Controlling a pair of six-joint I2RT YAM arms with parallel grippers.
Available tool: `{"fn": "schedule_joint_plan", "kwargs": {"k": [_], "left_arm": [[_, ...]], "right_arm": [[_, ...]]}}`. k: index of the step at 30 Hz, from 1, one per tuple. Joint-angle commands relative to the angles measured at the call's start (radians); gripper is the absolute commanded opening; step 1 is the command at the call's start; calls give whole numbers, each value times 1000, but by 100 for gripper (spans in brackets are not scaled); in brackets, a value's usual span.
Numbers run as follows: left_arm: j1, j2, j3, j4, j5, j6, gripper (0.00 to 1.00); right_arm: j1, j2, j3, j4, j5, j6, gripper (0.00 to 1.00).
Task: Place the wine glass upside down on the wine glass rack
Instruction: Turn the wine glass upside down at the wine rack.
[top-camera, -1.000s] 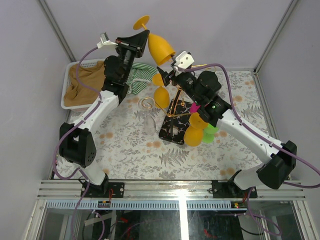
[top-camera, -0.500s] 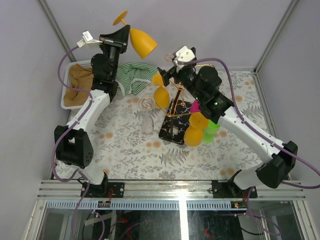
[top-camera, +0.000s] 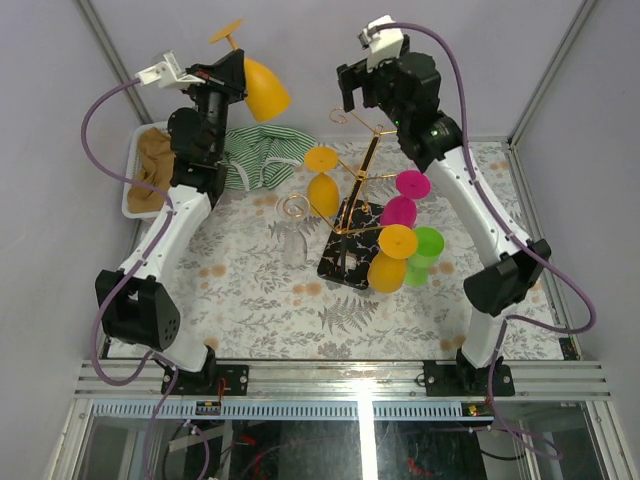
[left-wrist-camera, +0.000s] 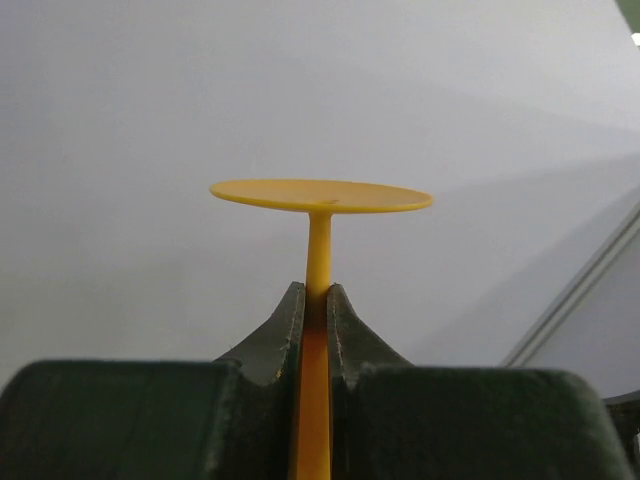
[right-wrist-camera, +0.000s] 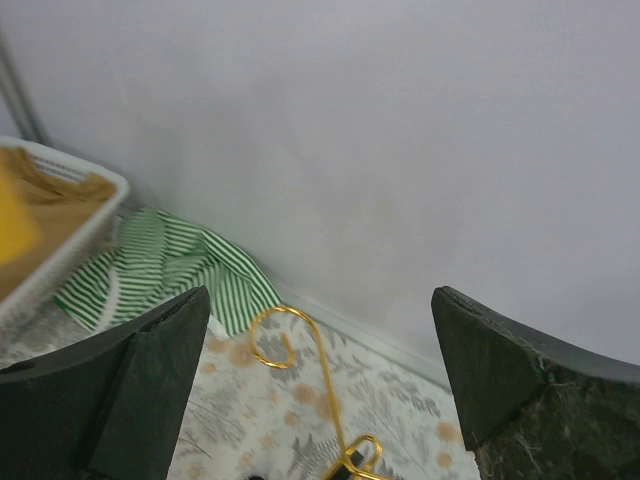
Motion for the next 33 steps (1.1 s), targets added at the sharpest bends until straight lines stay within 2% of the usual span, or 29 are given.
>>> {"fn": "schedule_joint_plan", "kwargs": {"k": [1,6,15,19,24,33], "left_arm": [[2,-37,-27,28,-54,265,0],[-1,-5,-76,110,-22,444,0],[-6,109,-220,374,280,599,0],[6,182,-244,465,421,579,0],[57,270,-232,608,590,435,0],[84,401,-119,651,841,336,0]], "right_arm": [[-97,49,107,-107,-15,57,99],[-207,52,99,-120,-21,98,99],[-302,-48,16,-107,9,77,99],[-326,-97,-56,-87,12,70,99],[-343,-143,-147,-66,11,64,99],[-362,-207,-258,-35,22,44,99]]}}
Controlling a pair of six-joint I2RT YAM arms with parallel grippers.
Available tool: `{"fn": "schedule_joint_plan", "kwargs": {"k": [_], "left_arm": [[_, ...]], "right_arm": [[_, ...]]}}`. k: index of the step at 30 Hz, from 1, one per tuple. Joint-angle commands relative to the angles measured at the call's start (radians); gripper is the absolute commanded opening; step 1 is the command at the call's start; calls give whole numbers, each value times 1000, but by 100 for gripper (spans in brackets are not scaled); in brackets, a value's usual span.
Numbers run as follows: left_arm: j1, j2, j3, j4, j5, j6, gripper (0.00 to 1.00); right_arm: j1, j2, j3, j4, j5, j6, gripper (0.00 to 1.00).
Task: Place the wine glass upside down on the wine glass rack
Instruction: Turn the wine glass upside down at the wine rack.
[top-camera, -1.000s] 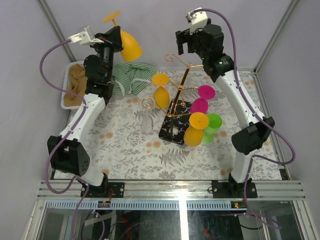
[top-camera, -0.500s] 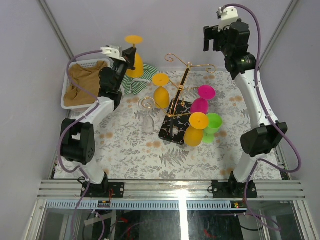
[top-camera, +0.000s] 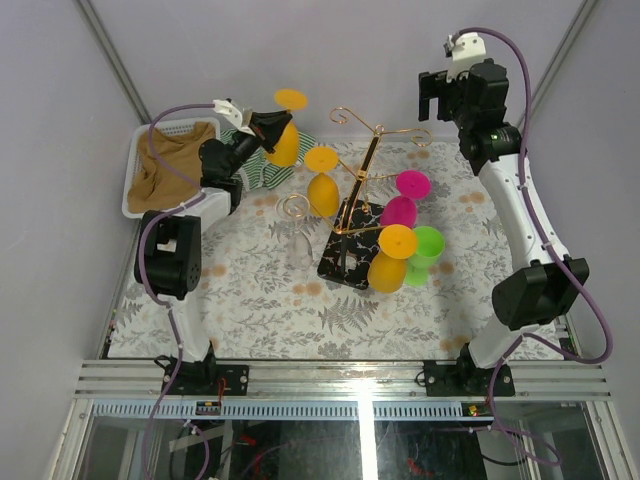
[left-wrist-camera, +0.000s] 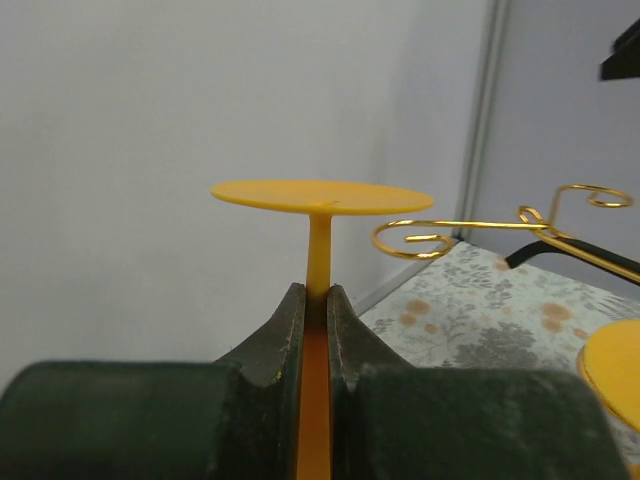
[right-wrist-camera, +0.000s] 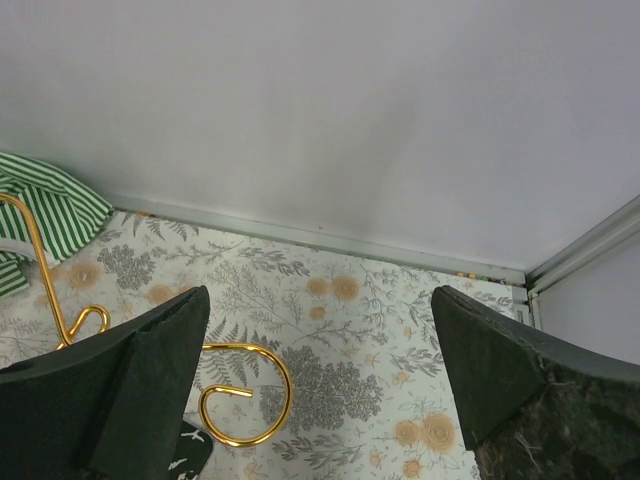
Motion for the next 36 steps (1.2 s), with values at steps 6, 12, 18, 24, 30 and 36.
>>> {"fn": "schedule_joint_plan", "kwargs": {"k": [6,12,18,24,30,36], "left_arm": [[6,177,149,313,264,-212,0],[4,255,181,431,317,-291,0],[-3,307,234,445,356,-303,0],[-22,347,290,450,376,-309,0],[-62,393,326,444,355,-293,0],[-81,417,348,409,335,-256,0]], "right_arm": [[-17,-75,-45,79,35,-29,99],[-19,-71,-42,66,67,-47,99],[-20,-81,-60,67,76,-44,99],[-19,-89,-60,57,76,-50,99],[-19,-89,-53,40,79,-66,99],[-19,-105,-84,40,57,-52,99]]}}
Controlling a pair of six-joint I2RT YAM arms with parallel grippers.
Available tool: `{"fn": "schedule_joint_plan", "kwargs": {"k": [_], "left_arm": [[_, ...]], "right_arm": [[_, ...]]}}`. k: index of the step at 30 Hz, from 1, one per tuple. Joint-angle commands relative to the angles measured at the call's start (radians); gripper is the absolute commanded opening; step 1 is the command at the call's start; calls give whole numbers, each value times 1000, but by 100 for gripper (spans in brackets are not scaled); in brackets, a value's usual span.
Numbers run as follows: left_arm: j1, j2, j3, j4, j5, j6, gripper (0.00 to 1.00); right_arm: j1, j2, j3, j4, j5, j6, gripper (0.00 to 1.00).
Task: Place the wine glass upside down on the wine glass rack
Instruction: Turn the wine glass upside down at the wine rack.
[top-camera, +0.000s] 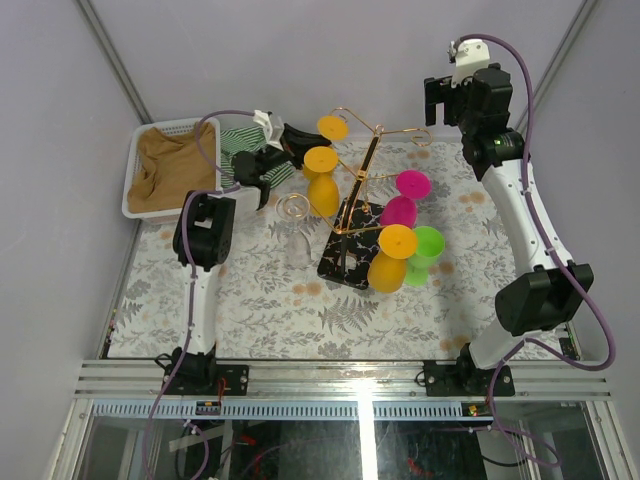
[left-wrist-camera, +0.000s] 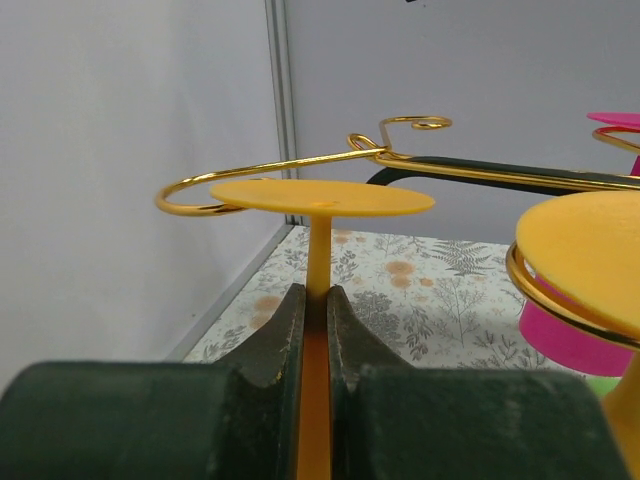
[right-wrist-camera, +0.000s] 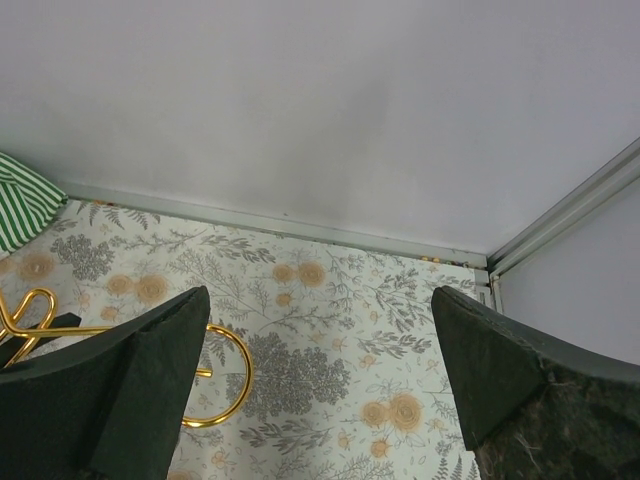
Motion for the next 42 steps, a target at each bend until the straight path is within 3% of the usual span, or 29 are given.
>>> {"fn": "schedule_joint_plan", "kwargs": {"k": [1,27,42], "left_arm": [[-14,20,60,37,-14,36,0],[-63,176,275,-26,-87,49,0],[-63,220,324,-67,-197,108,0]], "right_arm": [[-3,-67,-18,33,-1,-1,99],[-5,-50,21,15,6,-34,99],[-5,-57,12,21,8,-28,99]]}}
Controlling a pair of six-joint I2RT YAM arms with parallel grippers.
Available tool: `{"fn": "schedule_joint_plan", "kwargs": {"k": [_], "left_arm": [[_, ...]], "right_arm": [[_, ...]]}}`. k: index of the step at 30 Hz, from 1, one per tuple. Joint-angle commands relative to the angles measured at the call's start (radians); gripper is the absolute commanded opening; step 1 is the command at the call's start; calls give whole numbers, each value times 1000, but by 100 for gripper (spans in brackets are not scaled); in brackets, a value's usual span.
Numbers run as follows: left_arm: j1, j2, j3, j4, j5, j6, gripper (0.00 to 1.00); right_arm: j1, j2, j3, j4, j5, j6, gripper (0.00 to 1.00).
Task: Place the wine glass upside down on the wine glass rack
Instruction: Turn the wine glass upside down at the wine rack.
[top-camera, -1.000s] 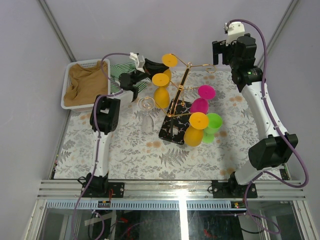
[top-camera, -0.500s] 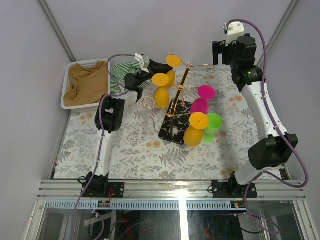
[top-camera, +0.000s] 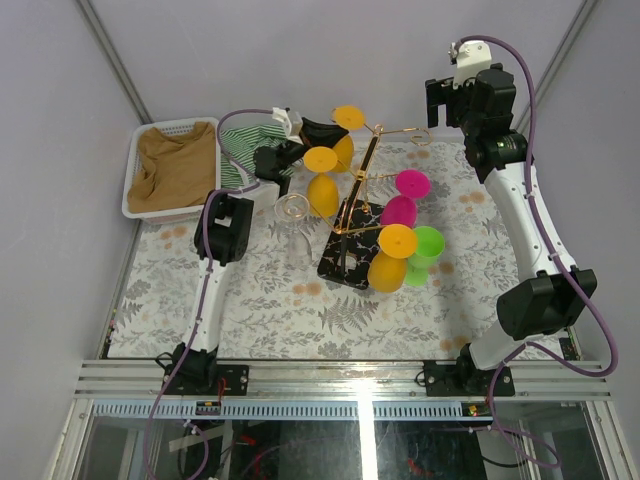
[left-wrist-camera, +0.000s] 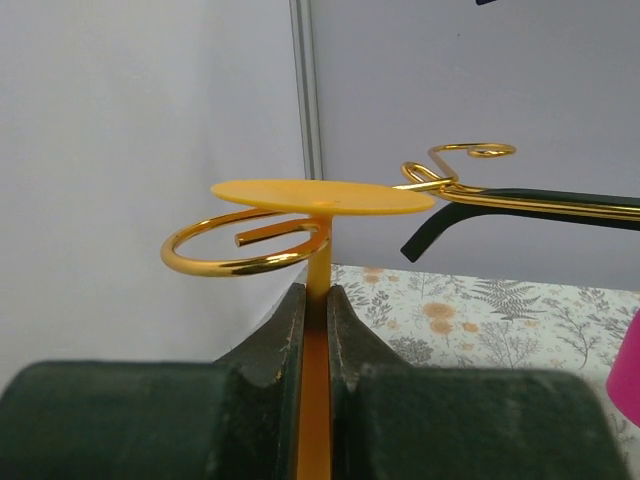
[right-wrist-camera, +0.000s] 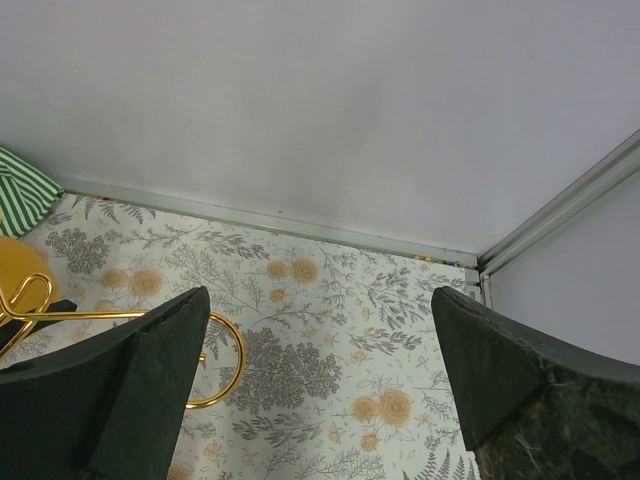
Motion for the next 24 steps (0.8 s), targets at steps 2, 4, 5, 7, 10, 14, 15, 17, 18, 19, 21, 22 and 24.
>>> {"fn": "schedule_joint_plan", "kwargs": {"k": [2,4,5,7,10,14,15,17,18,19,21,22,24], "left_arm": [[8,23,46,-9,-100,64,0],[8,27,55,-12,-125,72,0],[8,28,58,-12,-133,76,0],[11,27,59,-12,-150,86,0],[19,24,50,-11,-173,99,0],[35,15,31,4,-186,97,0],[39,9,19,13,-189,97,0],[47,-8,-16,33,-191,98,0],[49,-17,-34,46,-192,98,0],[53,-23,-49,55,-187,98,0],[58,-35,-77,72,-173,95,0],[59,-41,-90,81,-169,93,0],[60,-58,-135,106,-156,92,0]], "right_arm": [[-5,-27,23,38,10,-4,99],[-4,-28,21,38,9,-3,99],[-4,-28,20,37,9,-3,99],[-4,-30,17,38,8,-1,99],[-4,-31,12,37,9,-1,99],[-5,-30,9,39,9,-1,99],[-5,-30,8,38,10,0,99],[-4,-30,7,41,10,-1,99],[-4,-28,6,42,10,-1,99],[-5,-26,4,44,10,0,99],[-5,-21,0,46,10,0,99],[-5,-18,0,47,9,2,99],[-5,-13,-1,47,6,6,99]]}}
